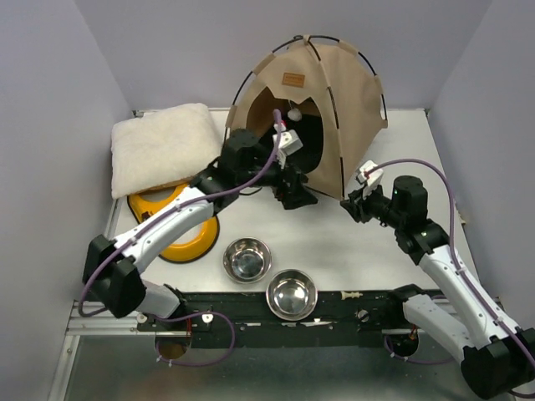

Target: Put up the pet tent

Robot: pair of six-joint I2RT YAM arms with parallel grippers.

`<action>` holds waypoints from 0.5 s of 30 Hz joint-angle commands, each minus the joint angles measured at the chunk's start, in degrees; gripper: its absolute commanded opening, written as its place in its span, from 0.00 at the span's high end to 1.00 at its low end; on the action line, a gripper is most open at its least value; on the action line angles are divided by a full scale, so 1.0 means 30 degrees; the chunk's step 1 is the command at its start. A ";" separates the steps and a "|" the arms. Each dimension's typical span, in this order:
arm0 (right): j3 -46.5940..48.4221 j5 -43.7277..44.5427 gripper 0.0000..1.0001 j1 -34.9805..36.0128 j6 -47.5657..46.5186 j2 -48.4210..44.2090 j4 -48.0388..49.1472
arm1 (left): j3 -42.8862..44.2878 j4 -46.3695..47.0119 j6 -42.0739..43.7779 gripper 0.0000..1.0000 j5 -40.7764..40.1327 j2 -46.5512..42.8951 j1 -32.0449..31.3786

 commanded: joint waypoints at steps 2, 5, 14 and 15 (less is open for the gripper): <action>0.2073 0.1172 0.27 -0.0046 0.0211 -0.0708 -0.4885 | -0.0809 -0.2819 0.1357 0.05 0.2876 -0.3522 0.3546; 0.2718 0.0591 0.16 -0.0046 0.0416 -0.1906 -0.6383 | -0.0022 -0.3871 0.2640 0.05 0.0450 -0.3790 0.6097; 0.6173 0.3950 0.15 -0.0076 0.1588 0.1275 -0.3990 | 0.2265 -0.4316 0.6361 0.04 -0.3692 -0.0220 0.9592; 0.6787 0.3899 0.15 -0.0076 0.1473 0.2298 -0.3608 | 0.2498 -0.4256 0.6627 0.05 -0.3458 0.0307 0.9592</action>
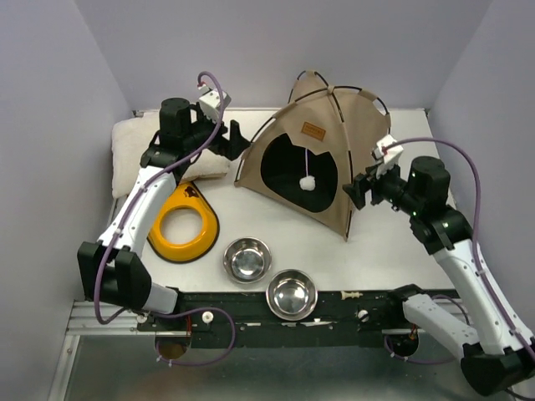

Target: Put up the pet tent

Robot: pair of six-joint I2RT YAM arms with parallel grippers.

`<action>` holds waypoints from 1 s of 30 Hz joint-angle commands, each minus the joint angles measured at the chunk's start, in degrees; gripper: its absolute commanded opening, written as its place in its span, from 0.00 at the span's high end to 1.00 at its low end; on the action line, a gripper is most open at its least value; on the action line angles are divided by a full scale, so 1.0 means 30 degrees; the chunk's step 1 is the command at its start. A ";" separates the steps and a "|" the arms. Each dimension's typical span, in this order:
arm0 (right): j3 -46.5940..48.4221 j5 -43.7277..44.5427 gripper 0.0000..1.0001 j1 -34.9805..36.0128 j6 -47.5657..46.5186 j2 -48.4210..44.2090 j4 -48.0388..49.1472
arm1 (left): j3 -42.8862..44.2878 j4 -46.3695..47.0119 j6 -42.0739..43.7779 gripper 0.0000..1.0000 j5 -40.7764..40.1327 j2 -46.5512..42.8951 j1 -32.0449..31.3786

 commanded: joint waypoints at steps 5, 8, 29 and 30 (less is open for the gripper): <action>0.3777 0.2110 0.19 -0.0068 0.0284 0.6482 0.2813 | 0.2388 0.0646 0.1456 0.17 0.0490 0.5270 0.0230; 0.4540 0.3482 0.26 -0.0243 0.0107 0.7304 0.2932 | 0.3852 0.1582 0.0927 0.36 0.0786 0.7410 -0.0266; 0.6684 -0.3684 0.11 -0.7657 -0.2091 0.7750 0.2054 | 1.1282 -0.4032 0.4404 0.01 0.3715 0.9011 0.0107; 0.6507 -0.4009 0.10 -0.7656 -0.2003 0.7369 0.1908 | 1.0051 -0.4968 0.5456 0.01 0.3600 0.7722 0.0779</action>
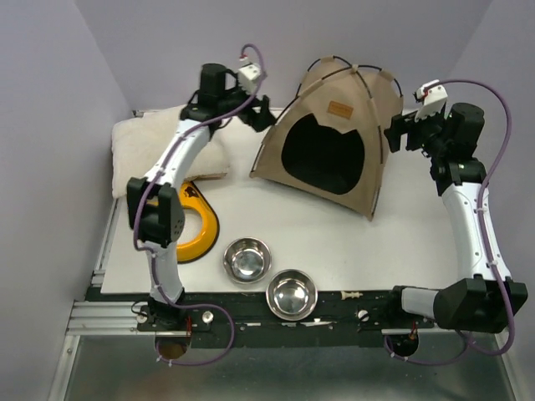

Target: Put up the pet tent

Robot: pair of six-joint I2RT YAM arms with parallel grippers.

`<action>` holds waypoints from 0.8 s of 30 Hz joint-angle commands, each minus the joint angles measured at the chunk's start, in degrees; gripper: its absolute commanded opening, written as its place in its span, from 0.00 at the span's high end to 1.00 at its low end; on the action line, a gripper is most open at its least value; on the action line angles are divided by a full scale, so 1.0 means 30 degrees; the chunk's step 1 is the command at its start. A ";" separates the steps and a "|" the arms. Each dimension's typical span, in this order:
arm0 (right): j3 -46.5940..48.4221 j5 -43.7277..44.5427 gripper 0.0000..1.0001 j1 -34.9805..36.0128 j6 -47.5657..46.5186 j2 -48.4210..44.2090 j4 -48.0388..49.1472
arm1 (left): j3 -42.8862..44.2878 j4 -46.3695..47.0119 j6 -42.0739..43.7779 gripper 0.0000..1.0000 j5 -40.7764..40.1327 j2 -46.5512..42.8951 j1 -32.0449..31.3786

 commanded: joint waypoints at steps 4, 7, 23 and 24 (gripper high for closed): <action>-0.0919 -0.5006 0.08 0.0059 -0.0618 -0.2860 -0.2001 | -0.8080 -0.7817 0.8235 0.01 0.0084 -0.9286 0.5206; -0.0978 -0.6671 0.08 0.0059 -0.1263 -0.3534 -0.3142 | -1.0985 -0.8290 1.0668 0.01 -0.1121 -1.1195 0.6268; 0.6664 -0.7580 0.12 0.3222 0.1221 0.2554 -0.4699 | -1.1961 -0.3580 0.6932 0.01 0.0374 -1.0089 0.4076; 0.6900 -0.8195 0.12 0.3339 0.1632 0.2847 -0.4699 | -1.1728 -0.3285 0.6377 0.01 0.0255 -0.9825 0.3694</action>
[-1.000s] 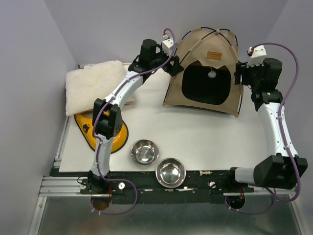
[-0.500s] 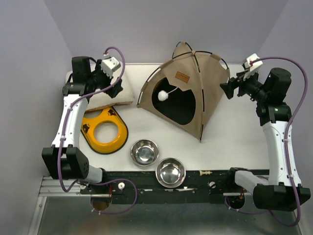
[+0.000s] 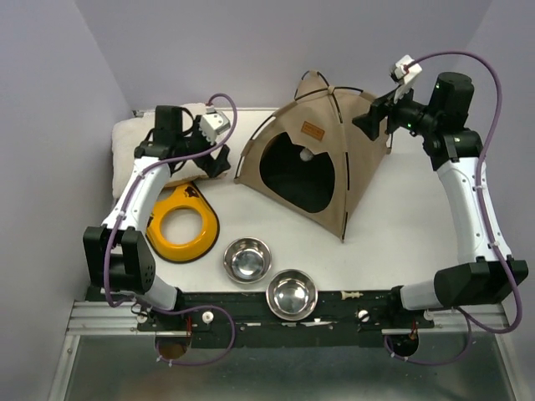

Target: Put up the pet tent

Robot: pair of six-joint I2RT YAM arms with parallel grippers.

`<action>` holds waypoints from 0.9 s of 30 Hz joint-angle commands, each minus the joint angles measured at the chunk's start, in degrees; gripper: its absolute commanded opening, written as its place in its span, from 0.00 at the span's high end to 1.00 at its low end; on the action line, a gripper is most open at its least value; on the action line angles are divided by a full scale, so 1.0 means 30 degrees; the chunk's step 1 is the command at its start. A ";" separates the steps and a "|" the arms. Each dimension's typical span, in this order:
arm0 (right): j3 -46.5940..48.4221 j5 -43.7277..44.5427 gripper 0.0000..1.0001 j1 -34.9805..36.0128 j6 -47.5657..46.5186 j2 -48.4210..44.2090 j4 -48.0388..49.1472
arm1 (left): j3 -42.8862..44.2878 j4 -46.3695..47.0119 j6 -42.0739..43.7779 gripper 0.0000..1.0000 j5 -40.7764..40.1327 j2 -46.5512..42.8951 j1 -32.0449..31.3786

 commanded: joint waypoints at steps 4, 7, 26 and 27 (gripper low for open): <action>0.2118 -0.1968 0.14 0.1528 0.3206 0.1679 -0.0939 | 0.0976 0.4459 -0.4038 0.01 -0.0241 0.1269 -0.2884; 0.2323 0.0250 0.14 0.2671 0.3499 0.2293 -0.0501 | 0.1180 0.4815 -0.3926 0.02 -0.0858 0.1738 -0.3412; 0.1618 0.8696 0.99 0.2091 -0.1509 0.1649 0.1317 | 0.1440 0.5526 -0.6148 0.09 0.0046 0.2264 -0.6871; 0.1736 0.8670 0.99 0.1914 -0.1393 0.1825 0.1288 | 0.2344 0.4416 -0.5745 0.06 0.0222 0.2353 -0.6783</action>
